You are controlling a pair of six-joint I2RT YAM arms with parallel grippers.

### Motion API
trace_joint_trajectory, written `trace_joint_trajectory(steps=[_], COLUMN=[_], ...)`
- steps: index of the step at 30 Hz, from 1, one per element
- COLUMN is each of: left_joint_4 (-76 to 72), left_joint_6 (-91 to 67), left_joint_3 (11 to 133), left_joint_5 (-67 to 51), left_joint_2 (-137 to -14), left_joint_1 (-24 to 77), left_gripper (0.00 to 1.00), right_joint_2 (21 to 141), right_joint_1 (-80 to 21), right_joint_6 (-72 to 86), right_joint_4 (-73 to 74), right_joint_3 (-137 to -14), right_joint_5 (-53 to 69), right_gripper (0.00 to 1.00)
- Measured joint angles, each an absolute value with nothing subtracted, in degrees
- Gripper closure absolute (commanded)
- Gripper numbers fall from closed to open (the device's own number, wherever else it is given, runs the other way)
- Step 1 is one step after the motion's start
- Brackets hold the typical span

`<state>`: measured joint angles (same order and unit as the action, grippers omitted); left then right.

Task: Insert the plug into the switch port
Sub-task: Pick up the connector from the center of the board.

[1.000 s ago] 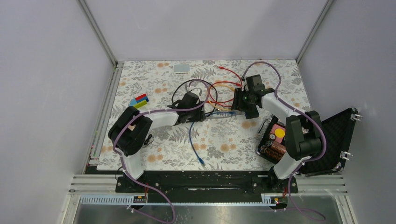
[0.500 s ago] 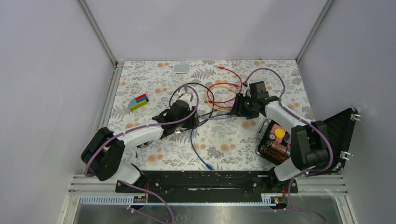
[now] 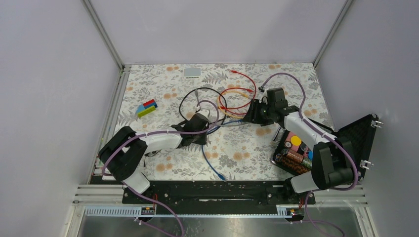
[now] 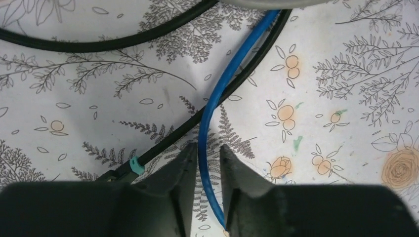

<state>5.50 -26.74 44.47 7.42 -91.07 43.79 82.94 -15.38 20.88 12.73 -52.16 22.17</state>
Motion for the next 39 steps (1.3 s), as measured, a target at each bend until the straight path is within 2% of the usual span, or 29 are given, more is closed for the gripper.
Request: trace_joint_trajectory(steps=[2,9,14,19,24,27,32,36,39], left_joint_4=[5.5,10.5,21.4,24.6,29.2,33.2,33.5,30.9,26.1], left_joint_6=[-26.7,-25.8,-22.8,-19.2,-15.9,-15.2,-14.2,-14.6,-16.1], left_joint_3=[44.5,45.6,53.5,61.5,62.8,62.9,62.3,61.5,55.9], left_joint_5=[8.0,12.7,21.4,30.7,36.0,35.1,24.9,16.6,11.0], left_joint_2=[-91.2,-89.8,-80.6,-69.3,-65.9,-66.1,-61.9,-60.5,-60.7], left_joint_1=[44.4,45.5,45.5,45.5,44.8,44.0,43.3,43.3,43.3], left_gripper=[1.00,1.00,1.00,1.00,1.00,1.00,1.00,1.00,1.00], right_joint_2=[82.6,81.1,77.6,74.8,74.7,74.7,73.9,71.4,70.0], right_joint_1=[-15.4,-15.4,-15.4,-15.4,-15.4,-15.4,-15.4,-15.4,-15.4], right_joint_6=[20.9,21.3,21.7,22.2,22.4,22.4,22.9,23.0,23.0], right_joint_4=[12.7,12.8,13.2,13.4,13.8,14.1,14.5,14.5,14.2], right_joint_3=[-51.9,-51.5,-51.5,-51.6,-51.7,-51.7,-51.7,-51.4,-50.9], right_joint_5=[22.2,22.0,21.1,20.4,20.4,20.5,20.9,21.1,21.1], right_gripper=[0.50,0.50,0.49,0.49,0.49,0.49,0.48,0.48,0.47])
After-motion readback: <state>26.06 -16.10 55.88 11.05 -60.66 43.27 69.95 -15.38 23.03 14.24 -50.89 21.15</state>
